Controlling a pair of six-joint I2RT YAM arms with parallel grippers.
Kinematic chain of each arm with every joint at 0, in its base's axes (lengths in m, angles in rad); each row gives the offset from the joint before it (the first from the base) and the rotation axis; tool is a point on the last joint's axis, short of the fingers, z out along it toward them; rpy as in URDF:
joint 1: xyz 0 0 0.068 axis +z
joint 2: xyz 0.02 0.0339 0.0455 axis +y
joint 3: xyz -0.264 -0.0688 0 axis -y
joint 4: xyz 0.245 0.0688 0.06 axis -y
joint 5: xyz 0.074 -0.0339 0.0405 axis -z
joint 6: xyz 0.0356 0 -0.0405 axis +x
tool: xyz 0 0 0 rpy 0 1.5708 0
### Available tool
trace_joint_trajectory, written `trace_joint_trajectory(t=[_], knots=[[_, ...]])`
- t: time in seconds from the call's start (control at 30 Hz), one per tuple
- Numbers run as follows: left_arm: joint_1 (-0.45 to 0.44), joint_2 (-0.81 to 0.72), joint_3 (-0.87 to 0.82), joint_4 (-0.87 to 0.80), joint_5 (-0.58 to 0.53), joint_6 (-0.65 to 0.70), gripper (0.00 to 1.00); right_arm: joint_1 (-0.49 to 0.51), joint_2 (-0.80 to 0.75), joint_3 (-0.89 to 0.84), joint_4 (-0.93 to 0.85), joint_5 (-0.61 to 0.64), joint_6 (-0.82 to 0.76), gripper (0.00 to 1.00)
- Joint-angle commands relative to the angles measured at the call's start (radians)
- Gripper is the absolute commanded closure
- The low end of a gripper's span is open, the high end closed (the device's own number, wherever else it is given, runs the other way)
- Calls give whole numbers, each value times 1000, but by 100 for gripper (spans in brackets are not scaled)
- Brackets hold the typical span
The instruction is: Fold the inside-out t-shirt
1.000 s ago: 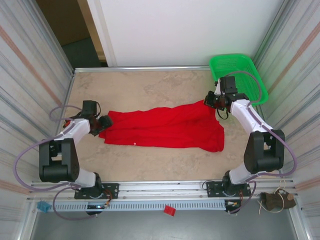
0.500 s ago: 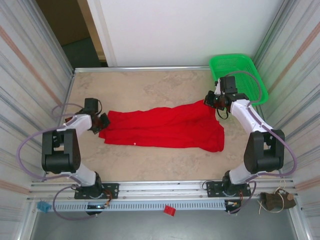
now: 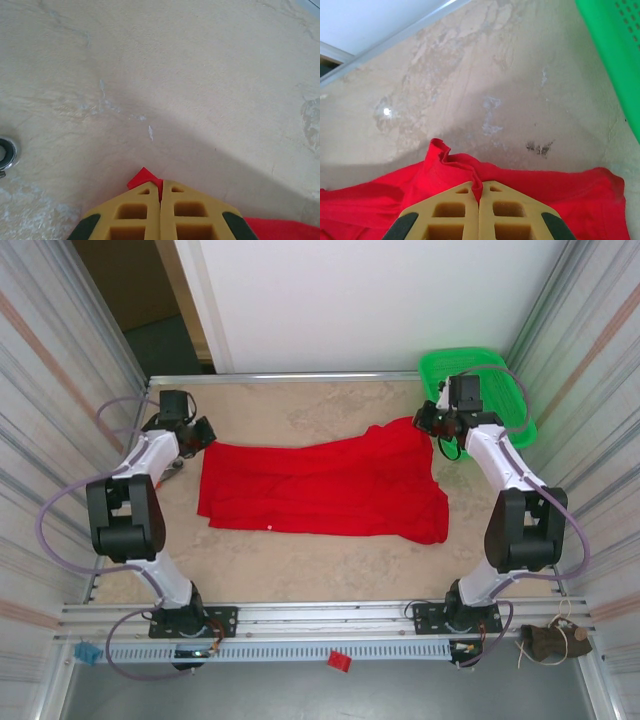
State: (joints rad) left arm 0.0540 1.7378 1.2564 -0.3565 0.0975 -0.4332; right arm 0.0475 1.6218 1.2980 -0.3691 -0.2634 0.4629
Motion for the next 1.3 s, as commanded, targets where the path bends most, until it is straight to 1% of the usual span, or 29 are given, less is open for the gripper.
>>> trace_joint_trajectory(t=[0.0, 0.07, 0.17, 0.33, 0.5, 0.67, 0.7, 0.73, 0.77, 0.8, 0.83, 0.9, 0.93, 1.03, 1.07, 1.1, 1.17, 1.27], knots=[[15, 4, 24, -6, 35, 12, 100, -16, -1, 13, 45, -16, 14, 100], [17, -12, 19, 0, 41, 11, 100, -21, -20, -8, 58, -17, 14, 100], [17, -50, -35, 22, 47, -5, 100, -22, -67, -66, 71, -17, 19, 100], [24, -116, -206, 103, 68, -64, 100, -13, -191, -279, 153, -9, 70, 100], [46, -144, -346, 173, 97, -117, 100, 18, -325, -498, 183, 53, 122, 100], [61, -180, -392, 178, 98, -118, 100, 48, -416, -601, 135, 108, 148, 100], [65, -190, -400, 174, 99, -118, 96, 58, -424, -607, 112, 125, 150, 90], [71, -200, -408, 172, 98, -120, 88, 70, -431, -610, 88, 157, 153, 79], [78, -214, -417, 169, 98, -120, 74, 84, -451, -612, 60, 191, 158, 69], [85, -231, -426, 166, 100, -119, 62, 93, -474, -615, 45, 221, 164, 60], [90, -250, -433, 163, 102, -115, 59, 97, -494, -615, 40, 232, 166, 57], [96, -295, -449, 156, 89, -104, 55, 95, -524, -598, 27, 241, 155, 56], [98, -320, -451, 147, 87, -98, 53, 94, -521, -575, 16, 245, 141, 56], [98, -363, -447, 133, 106, -90, 51, 94, -441, -482, -2, 217, 73, 55], [97, -368, -444, 132, 123, -93, 50, 95, -394, -450, 0, 194, 51, 51], [93, -367, -441, 133, 137, -96, 49, 96, -348, -413, 4, 165, 28, 49], [79, -356, -430, 128, 159, -110, 49, 106, -213, -313, -9, 111, -17, 48], [43, -336, -422, 128, 167, -123, 48, 145, -27, -159, -52, 73, -67, 48]])
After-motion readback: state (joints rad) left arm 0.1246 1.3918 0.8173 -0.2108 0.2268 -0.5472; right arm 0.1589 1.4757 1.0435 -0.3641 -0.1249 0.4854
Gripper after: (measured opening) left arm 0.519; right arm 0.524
